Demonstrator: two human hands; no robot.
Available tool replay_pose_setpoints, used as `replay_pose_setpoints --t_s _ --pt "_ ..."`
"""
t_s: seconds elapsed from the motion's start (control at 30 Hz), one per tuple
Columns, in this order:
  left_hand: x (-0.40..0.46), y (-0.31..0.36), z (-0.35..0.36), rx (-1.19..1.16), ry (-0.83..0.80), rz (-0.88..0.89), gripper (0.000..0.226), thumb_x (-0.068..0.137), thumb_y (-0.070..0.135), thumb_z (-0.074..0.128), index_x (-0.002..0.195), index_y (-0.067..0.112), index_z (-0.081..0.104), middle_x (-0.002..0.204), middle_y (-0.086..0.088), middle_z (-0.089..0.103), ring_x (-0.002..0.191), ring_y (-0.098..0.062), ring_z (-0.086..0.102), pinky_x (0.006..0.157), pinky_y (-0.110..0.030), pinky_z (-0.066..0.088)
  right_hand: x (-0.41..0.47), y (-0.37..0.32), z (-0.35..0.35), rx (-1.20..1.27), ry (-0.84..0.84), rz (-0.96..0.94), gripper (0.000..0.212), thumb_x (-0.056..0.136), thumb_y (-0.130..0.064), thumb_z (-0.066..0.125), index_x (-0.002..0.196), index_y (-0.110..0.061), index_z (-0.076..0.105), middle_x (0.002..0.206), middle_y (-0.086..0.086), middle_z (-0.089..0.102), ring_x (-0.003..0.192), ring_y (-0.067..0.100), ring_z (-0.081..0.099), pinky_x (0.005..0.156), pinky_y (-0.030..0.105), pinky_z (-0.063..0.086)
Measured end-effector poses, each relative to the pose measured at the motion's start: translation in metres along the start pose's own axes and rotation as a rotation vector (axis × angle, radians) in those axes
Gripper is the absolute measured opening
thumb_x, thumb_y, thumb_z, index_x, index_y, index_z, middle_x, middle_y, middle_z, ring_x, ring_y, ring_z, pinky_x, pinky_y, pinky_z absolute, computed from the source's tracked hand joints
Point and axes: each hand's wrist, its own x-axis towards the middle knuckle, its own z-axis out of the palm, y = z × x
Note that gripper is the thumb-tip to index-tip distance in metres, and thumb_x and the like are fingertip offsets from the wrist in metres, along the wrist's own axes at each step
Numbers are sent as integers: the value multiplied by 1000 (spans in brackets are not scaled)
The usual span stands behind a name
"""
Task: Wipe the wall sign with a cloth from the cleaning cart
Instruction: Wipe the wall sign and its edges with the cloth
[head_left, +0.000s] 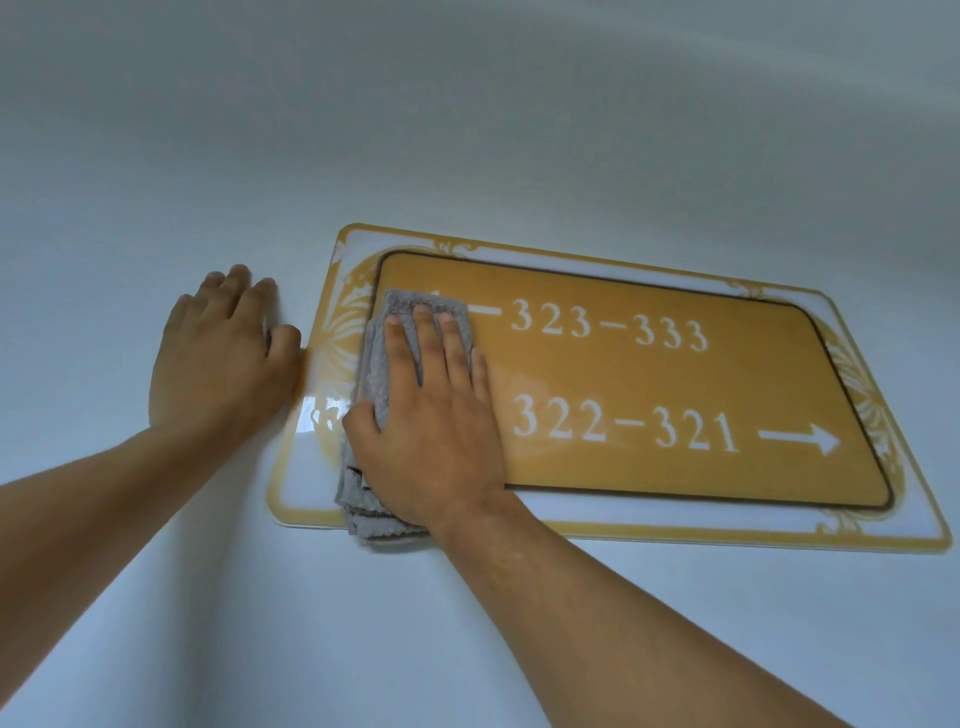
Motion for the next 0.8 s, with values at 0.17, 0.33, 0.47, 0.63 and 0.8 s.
replay_pose_setpoints --t_s 0.17,0.33,0.47,0.63,0.8 --pt "-12 -2 -3 -7 -10 4 66 88 35 28 146 7 41 157 -17 35 147 -31 26 122 -49 19 -20 -8 1 -4 -16 11 74 91 -47 30 157 -18 16 165 6 4 151 21 -7 120 49 5" --pt "-23 -4 -7 2 -54 1 68 88 35 24 148 7 38 159 -16 32 149 -31 23 123 -48 16 -34 -18 1 -42 -38 26 75 90 -46 30 157 -17 12 165 7 1 151 22 -10 120 50 5" --pt "-27 -2 -9 8 -81 -5 69 88 35 24 150 8 36 161 -15 29 150 -29 21 123 -47 14 -33 -14 0 -54 -61 1 74 91 -47 27 158 -21 6 165 3 -4 150 18 -14 120 49 4" --pt "-27 0 -8 2 -81 -16 71 88 38 21 152 11 34 162 -11 27 151 -26 19 124 -44 13 -25 -8 1 -91 -79 -61 75 91 -48 28 158 -25 3 165 0 -6 149 16 -16 121 47 2" --pt "-25 -5 -8 -15 -73 -23 71 88 39 20 153 13 33 163 -8 25 152 -23 16 125 -42 10 -2 -10 2 -105 -113 -123 75 91 -50 26 157 -28 0 165 -2 -10 149 14 -17 121 45 -1"
